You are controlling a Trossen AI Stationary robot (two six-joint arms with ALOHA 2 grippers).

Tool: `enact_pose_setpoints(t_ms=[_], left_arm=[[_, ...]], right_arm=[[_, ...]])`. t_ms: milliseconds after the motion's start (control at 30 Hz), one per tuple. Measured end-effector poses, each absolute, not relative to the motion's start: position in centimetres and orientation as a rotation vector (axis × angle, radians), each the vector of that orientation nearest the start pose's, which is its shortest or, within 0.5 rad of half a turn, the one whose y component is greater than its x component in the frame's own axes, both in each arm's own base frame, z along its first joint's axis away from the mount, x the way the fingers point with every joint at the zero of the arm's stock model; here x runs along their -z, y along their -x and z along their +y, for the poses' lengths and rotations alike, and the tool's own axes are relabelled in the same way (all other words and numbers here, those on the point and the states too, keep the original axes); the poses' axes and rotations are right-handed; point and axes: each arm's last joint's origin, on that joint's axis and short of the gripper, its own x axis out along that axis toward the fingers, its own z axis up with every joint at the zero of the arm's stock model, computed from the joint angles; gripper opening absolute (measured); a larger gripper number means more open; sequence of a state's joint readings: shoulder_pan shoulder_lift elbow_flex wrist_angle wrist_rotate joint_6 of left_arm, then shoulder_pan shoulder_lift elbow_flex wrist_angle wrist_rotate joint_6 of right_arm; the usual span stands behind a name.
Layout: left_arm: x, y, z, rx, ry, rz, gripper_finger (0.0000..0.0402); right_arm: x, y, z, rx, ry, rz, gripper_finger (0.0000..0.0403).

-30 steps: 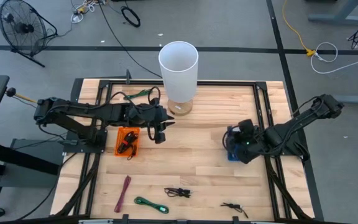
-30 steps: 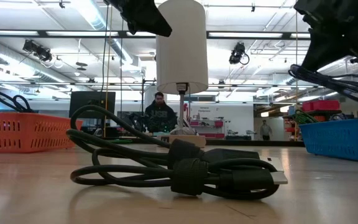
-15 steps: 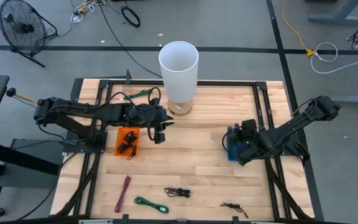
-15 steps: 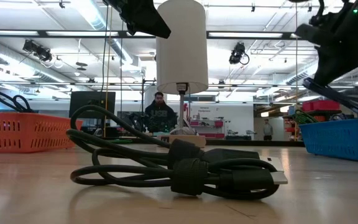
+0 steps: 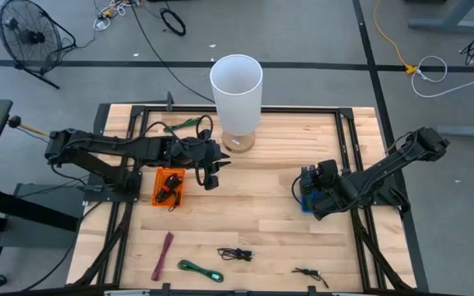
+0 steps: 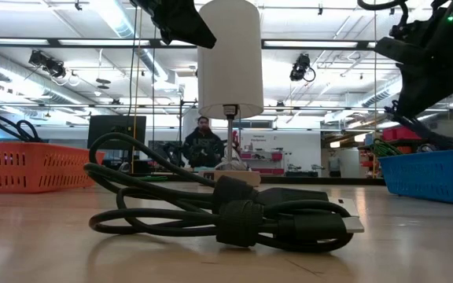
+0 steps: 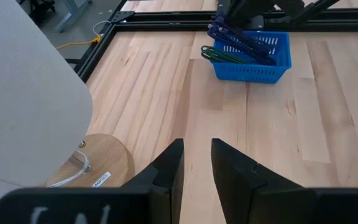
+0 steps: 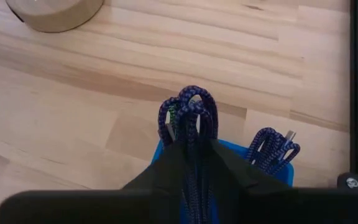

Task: Pick & Place USB Port
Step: Put the purple charger cable into the blue bin, then put the black charger cable into the orange bin

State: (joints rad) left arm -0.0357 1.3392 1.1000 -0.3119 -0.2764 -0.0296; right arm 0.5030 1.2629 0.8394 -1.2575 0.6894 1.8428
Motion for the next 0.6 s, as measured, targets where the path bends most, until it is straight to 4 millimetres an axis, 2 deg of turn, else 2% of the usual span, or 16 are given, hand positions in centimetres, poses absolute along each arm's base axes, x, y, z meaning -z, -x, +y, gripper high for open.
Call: enact_pose_setpoints(t_ms=[267,400,467,600], left_arm=[[-31.1,-29.3,-0.3,-0.243,-0.057,0.541,0.0087],[-31.1,-29.3,-0.3,-0.243,-0.057,0.542,0.0087],[-31.1,-29.3,-0.3,-0.243,-0.057,0.542,0.0087],[-31.1,-29.3,-0.3,-0.243,-0.057,0.542,0.0087]], right_arm=[[-22.0,-16.3,6.8,1.173,-0.571,0.708,0.0119],[-22.3,-16.0,6.5,1.15,-0.431,0.726,0.0129],[-22.4,-16.2,6.6,1.098,-0.424,0.754,0.013],[-22.3,-17.0,7.6,0.89,-0.498,0.934,0.013]])
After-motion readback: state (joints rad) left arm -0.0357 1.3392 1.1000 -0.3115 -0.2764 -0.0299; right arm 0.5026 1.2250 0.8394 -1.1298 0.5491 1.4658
